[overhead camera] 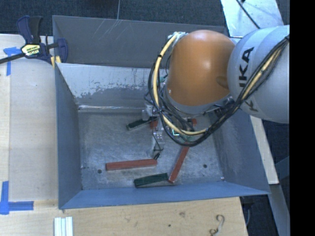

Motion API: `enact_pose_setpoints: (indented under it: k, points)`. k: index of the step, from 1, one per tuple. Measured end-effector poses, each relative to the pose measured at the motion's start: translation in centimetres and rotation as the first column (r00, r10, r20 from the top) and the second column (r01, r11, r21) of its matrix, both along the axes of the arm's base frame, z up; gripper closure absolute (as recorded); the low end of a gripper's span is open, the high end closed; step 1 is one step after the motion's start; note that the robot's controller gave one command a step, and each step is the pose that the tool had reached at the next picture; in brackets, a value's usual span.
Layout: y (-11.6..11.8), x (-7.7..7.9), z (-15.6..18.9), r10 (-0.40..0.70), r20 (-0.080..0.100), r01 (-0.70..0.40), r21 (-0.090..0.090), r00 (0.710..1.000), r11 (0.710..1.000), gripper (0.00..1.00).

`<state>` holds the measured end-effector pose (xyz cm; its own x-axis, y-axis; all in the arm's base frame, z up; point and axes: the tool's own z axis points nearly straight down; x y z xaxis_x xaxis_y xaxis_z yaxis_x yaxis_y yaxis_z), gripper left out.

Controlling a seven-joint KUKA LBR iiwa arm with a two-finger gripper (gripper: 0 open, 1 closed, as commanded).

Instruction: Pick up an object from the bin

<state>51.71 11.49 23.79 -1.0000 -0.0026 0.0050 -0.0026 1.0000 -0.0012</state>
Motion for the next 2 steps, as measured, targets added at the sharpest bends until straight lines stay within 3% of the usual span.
enact_pose_setpoints:
  k: [1,2]
  points:
    - [-1.3,-1.8,-17.1,0.007,-0.002,-0.007,0.001,1.0,1.0,0.0]
    - [-2.9,1.0,-13.7,0.242,0.012,-0.242,0.001,0.97,0.97,0.0]
